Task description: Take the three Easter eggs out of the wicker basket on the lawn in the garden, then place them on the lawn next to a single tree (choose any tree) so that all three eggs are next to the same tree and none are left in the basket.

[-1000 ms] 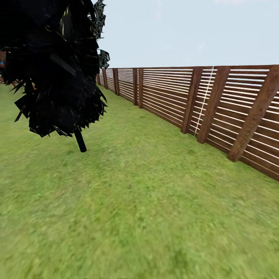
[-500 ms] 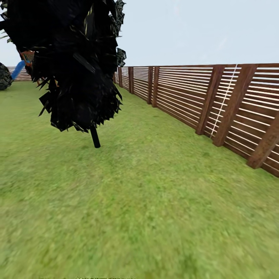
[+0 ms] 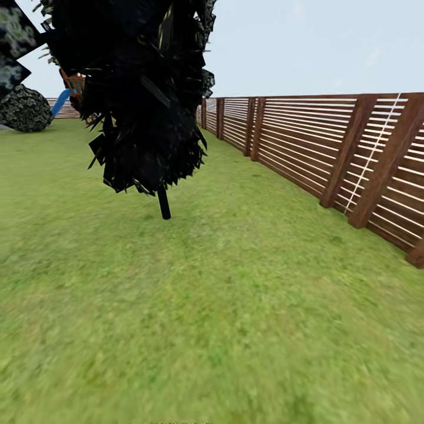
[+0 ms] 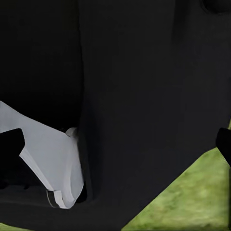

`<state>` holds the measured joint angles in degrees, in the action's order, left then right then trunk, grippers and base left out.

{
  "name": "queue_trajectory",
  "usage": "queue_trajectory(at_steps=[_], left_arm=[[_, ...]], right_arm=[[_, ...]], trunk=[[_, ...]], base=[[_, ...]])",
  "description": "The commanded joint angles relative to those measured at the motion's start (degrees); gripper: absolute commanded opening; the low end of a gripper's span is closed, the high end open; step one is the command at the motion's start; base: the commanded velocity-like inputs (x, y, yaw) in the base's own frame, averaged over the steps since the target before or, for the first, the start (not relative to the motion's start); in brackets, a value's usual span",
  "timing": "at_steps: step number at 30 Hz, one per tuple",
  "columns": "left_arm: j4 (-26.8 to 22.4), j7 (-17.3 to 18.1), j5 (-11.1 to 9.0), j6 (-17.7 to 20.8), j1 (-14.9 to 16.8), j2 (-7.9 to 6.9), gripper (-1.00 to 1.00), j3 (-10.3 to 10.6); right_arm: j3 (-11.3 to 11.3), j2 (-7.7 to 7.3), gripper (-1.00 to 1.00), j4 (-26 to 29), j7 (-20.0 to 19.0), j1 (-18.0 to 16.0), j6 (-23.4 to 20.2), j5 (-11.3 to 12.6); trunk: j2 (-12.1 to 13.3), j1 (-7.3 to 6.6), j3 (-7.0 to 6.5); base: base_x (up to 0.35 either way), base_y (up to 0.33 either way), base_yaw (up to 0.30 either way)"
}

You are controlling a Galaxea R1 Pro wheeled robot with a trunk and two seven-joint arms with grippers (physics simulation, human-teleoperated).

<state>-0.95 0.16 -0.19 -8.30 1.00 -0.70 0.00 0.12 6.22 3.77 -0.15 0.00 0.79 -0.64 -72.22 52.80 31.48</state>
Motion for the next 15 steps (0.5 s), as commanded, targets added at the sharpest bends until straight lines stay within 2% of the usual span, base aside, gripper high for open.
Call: queue_trajectory(at_steps=[1, 15], left_arm=[[0.1, 0.0, 0.0, -0.2, 0.0, 0.00, 1.00, 0.0], [0.1, 0.1, -0.1, -0.4, 0.0, -0.06, 1.00, -0.2]], right_arm=[[0.1, 0.01, 1.00, 0.0, 0.0, 0.0, 0.1, 0.0], [0.2, 0.06, 1.00, 0.3, 0.1, 0.0, 0.0, 0.4]], trunk=[[0.0, 0.00, 0.10], [0.0, 0.00, 0.79]], base=[[0.000, 0.000, 0.222], [0.000, 0.000, 0.222]])
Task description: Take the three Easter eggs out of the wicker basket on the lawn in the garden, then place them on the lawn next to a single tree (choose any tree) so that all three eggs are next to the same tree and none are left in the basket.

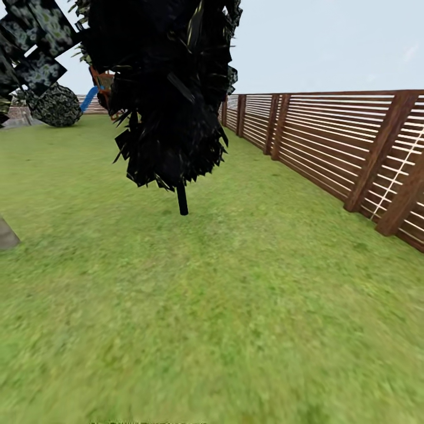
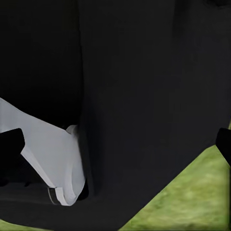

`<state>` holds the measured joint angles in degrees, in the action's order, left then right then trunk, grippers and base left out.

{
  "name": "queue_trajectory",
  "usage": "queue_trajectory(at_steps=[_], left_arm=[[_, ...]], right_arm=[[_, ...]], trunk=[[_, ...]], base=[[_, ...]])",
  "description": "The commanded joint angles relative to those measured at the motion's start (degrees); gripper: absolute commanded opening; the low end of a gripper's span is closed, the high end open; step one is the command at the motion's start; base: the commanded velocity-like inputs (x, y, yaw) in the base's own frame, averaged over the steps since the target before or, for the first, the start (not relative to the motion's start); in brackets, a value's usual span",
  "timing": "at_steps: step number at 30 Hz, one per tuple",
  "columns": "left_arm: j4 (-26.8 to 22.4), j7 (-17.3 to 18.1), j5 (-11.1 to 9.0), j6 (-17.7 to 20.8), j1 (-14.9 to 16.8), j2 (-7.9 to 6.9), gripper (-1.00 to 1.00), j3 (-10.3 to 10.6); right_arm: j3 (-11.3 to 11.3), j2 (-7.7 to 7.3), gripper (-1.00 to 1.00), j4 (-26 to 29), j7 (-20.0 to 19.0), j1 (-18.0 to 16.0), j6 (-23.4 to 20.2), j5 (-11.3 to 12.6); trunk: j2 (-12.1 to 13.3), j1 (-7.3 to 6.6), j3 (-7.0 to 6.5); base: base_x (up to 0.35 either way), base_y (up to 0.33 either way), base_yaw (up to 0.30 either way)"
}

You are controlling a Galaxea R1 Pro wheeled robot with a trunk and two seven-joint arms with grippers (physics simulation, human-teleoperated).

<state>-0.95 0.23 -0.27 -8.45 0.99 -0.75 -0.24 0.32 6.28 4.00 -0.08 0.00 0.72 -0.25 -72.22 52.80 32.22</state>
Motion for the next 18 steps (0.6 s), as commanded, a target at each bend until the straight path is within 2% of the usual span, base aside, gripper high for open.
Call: queue_trajectory(at_steps=[1, 6, 10, 18], left_arm=[[0.1, 0.0, 0.0, -0.2, 0.1, -0.02, 1.00, -0.1], [0.1, 0.0, 0.0, -0.4, 0.0, -0.03, 1.00, 0.1], [0.1, 0.0, 0.1, -2.3, 0.0, -0.04, 1.00, 0.2], [0.1, 0.0, 0.2, -3.8, 0.0, -0.04, 1.00, 0.3]], right_arm=[[0.0, -0.01, 1.00, 0.0, 0.0, 0.0, 0.1, 0.0], [0.1, -0.04, 1.00, 0.0, 0.0, 0.0, 0.1, 0.0], [0.1, -0.04, 1.00, 0.0, 0.0, 0.0, 0.1, 0.0], [0.1, -0.03, 1.00, -0.1, 0.0, 0.0, 0.1, 0.0]], trunk=[[0.0, 0.00, 0.10], [0.0, 0.00, 0.33], [0.0, 0.00, 0.52], [0.0, 0.00, 0.90]], base=[[0.000, 0.000, 0.222], [-0.001, 0.000, 0.222], [-0.061, 0.000, 0.222], [-0.206, 0.000, 0.222]])
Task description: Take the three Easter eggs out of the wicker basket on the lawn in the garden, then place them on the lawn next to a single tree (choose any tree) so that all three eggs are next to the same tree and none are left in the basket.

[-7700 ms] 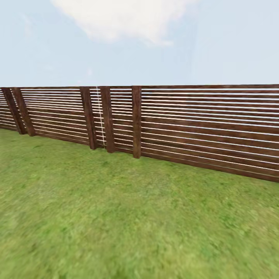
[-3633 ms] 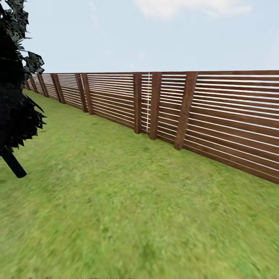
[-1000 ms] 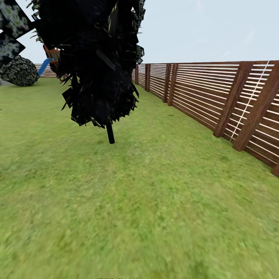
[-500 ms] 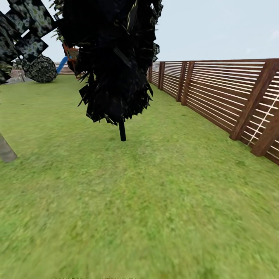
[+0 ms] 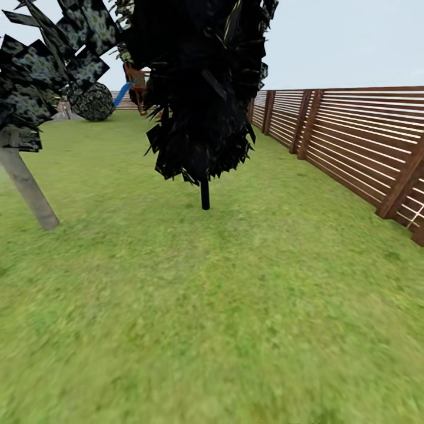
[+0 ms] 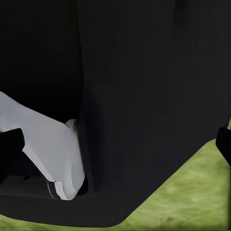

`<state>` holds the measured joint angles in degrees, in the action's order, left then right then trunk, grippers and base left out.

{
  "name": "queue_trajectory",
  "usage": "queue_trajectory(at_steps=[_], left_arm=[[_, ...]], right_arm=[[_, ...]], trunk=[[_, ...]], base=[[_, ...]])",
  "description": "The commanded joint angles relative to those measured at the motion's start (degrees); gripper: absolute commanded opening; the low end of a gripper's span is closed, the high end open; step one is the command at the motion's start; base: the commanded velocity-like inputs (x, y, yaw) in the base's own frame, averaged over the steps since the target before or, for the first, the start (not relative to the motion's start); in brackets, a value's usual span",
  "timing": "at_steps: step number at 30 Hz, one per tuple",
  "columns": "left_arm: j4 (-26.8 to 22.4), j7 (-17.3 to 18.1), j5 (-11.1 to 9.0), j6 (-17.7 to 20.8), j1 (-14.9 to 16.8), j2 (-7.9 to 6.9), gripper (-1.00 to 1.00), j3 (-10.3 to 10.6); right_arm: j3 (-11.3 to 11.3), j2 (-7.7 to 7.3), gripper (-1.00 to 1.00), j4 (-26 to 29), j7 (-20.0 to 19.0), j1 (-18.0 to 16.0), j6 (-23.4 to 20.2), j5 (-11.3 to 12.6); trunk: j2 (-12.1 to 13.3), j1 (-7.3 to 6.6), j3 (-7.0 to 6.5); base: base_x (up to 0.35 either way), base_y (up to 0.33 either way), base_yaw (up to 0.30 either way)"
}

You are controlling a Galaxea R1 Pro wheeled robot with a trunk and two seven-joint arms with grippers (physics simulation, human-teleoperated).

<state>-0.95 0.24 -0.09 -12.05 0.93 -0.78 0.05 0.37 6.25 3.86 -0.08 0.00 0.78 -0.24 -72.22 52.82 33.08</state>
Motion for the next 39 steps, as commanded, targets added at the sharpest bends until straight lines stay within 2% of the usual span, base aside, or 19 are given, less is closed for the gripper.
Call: queue_trajectory(at_steps=[1, 39], left_arm=[[0.1, 0.0, 0.0, -0.3, 0.0, -0.01, 1.00, 0.0], [0.1, 0.0, 0.2, -0.4, 0.0, -0.01, 1.00, 0.0]], right_arm=[[0.0, 0.02, 1.00, 0.0, 0.0, 0.0, 0.1, 0.0], [-0.3, 0.08, 1.00, 0.0, 0.0, 0.0, 0.1, -0.1]], trunk=[[0.0, -0.02, 0.10], [0.0, -0.02, 1.91]], base=[[-0.088, 0.000, 0.224], [-0.007, 0.000, 0.225]])
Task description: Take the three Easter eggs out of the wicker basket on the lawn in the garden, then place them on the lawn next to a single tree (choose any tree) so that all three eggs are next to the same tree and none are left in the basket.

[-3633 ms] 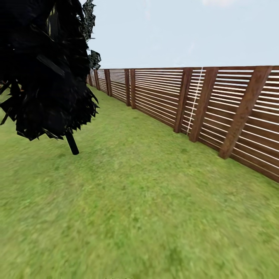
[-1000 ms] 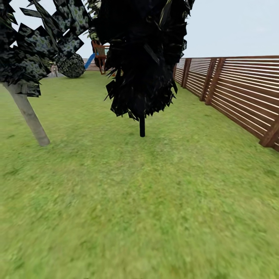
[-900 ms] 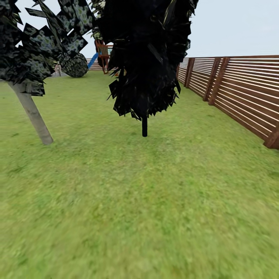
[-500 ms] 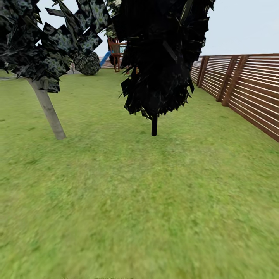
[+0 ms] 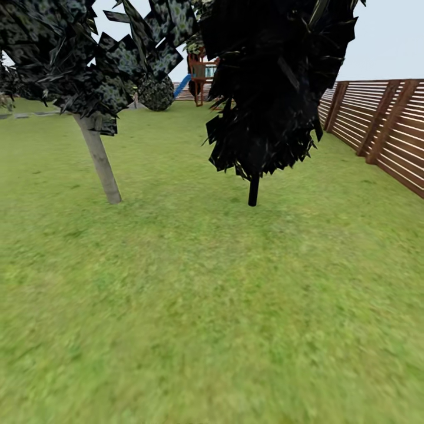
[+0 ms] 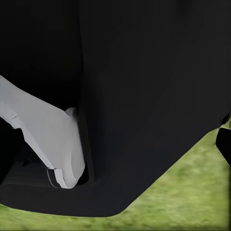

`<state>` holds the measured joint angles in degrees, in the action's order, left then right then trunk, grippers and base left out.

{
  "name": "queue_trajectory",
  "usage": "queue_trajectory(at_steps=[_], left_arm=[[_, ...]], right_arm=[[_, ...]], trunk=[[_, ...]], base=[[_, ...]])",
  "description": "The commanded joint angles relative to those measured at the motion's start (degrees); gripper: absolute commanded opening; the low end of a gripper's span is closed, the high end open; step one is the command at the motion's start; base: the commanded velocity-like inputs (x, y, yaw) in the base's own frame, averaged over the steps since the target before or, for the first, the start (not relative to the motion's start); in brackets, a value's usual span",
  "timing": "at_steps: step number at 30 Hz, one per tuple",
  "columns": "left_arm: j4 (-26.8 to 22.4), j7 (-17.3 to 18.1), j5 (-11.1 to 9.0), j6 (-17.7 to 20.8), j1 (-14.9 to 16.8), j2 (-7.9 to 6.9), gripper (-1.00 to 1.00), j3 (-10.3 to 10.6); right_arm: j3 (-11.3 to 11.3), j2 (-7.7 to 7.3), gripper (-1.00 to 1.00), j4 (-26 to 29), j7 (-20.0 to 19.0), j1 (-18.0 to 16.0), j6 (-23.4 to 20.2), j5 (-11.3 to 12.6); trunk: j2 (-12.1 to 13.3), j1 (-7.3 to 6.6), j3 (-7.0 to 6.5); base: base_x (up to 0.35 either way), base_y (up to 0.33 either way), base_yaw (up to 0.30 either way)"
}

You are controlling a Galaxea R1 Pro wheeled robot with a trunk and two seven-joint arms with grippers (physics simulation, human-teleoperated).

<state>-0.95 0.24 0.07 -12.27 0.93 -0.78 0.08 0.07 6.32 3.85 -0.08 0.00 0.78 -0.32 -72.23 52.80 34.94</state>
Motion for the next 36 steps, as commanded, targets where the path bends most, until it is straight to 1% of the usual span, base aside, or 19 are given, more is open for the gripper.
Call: queue_trajectory(at_steps=[1, 36], left_arm=[[0.1, 0.0, 0.0, -0.2, 0.0, -0.01, 1.00, 0.0], [0.1, -0.1, 0.1, 0.0, 0.0, -0.01, 1.00, -0.1]], right_arm=[[0.0, 0.00, 1.00, 0.0, 0.0, 0.0, 0.1, 0.0], [0.1, -0.08, 1.00, 0.0, 0.0, 0.0, 0.1, 0.1]], trunk=[[0.0, 0.00, 0.09], [0.0, 0.00, 1.76]], base=[[0.000, 0.000, 0.225], [0.000, 0.000, 0.225]])
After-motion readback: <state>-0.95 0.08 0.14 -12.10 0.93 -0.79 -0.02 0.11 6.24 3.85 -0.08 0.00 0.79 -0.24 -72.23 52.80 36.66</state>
